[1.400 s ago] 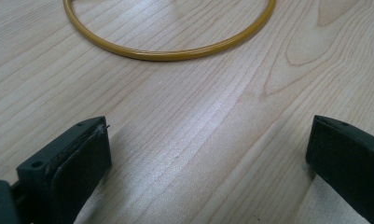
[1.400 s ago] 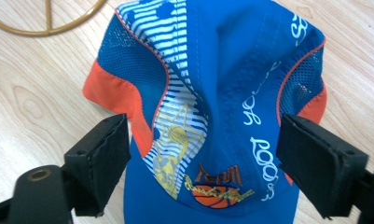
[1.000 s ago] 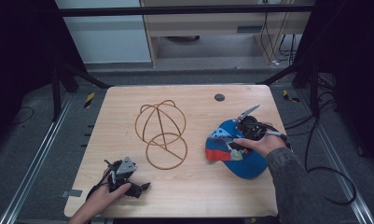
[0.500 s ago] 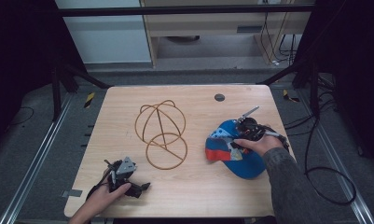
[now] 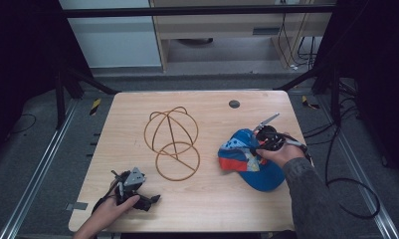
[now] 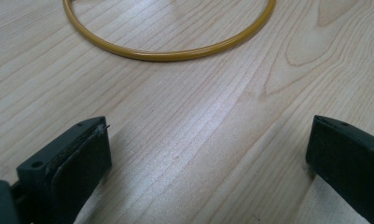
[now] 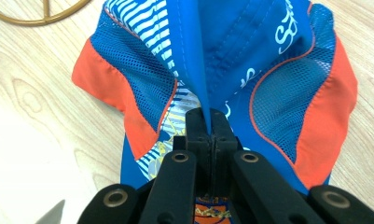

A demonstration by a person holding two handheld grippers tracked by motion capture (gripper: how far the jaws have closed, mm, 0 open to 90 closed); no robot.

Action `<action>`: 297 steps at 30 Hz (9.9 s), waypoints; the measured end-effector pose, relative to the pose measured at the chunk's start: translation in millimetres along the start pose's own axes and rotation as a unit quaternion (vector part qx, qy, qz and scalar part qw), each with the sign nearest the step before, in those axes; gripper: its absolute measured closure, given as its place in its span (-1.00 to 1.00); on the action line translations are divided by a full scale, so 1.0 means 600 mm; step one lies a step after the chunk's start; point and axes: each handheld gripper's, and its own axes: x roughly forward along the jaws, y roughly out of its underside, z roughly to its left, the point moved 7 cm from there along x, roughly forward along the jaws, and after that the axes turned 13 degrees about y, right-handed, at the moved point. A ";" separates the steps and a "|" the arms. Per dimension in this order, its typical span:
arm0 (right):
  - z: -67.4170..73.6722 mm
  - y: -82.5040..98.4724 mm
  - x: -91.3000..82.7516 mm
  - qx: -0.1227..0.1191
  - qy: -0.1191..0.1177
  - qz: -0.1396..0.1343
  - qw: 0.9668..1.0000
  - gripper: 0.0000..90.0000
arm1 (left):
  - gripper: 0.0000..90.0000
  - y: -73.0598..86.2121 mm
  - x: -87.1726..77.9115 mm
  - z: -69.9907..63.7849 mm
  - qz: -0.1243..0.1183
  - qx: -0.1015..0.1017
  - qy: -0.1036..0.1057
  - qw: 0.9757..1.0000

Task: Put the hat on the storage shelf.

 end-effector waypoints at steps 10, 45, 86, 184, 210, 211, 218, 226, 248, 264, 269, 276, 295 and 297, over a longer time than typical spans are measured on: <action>-0.003 0.003 -0.024 0.004 0.000 -0.020 1.000 0.99 | -1.00 0.000 0.000 0.000 0.000 0.000 0.000 1.000; -0.026 -0.030 -0.115 -0.002 0.022 -0.069 0.997 1.00 | -1.00 0.000 0.000 0.000 0.001 0.001 0.000 1.000; -0.035 -0.069 -0.173 0.002 0.028 -0.102 0.994 1.00 | -1.00 0.000 0.000 0.000 -0.002 0.000 -0.001 1.000; 0.237 -0.426 -0.276 -0.176 -0.036 -0.193 0.965 1.00 | -1.00 0.000 0.000 0.000 -0.001 -0.002 -0.001 1.000; 0.246 -0.421 -0.236 -0.176 -0.045 -0.169 0.969 1.00 | -1.00 0.000 0.000 0.000 0.000 -0.001 -0.001 1.000; 0.246 -0.421 -0.236 -0.176 -0.045 -0.169 0.969 1.00 | -1.00 0.000 0.000 0.000 0.000 -0.001 -0.001 1.000; 0.261 -0.434 -0.226 -0.185 -0.045 -0.159 0.969 1.00 | -1.00 -0.001 0.000 0.000 0.000 -0.001 -0.001 1.000; 0.268 -0.442 -0.205 -0.184 -0.047 -0.145 0.971 1.00 | -1.00 -0.001 0.000 0.000 0.000 0.000 -0.001 1.000; 0.286 -0.448 -0.186 -0.192 -0.052 -0.133 0.971 0.99 | -1.00 0.000 0.000 0.000 -0.001 0.000 0.000 1.000; 0.290 -0.443 -0.177 -0.195 -0.051 -0.126 0.971 0.93 | -1.00 0.000 0.000 0.000 -0.001 0.000 0.000 1.000; 0.290 -0.442 -0.176 -0.195 -0.054 -0.126 0.971 0.85 | -1.00 0.000 0.000 0.000 -0.001 0.000 0.000 1.000; 0.283 -0.436 -0.180 -0.186 -0.052 -0.129 0.973 0.57 | -1.00 0.000 0.000 0.000 -0.001 0.000 0.000 1.000; 0.275 -0.420 -0.199 -0.157 -0.049 -0.153 0.974 -0.02 | -1.00 0.000 0.000 0.000 -0.001 0.000 0.000 1.000; 0.271 -0.417 -0.201 -0.153 -0.049 -0.157 0.974 -0.07 | -1.00 0.000 0.000 0.000 -0.001 0.000 0.000 1.000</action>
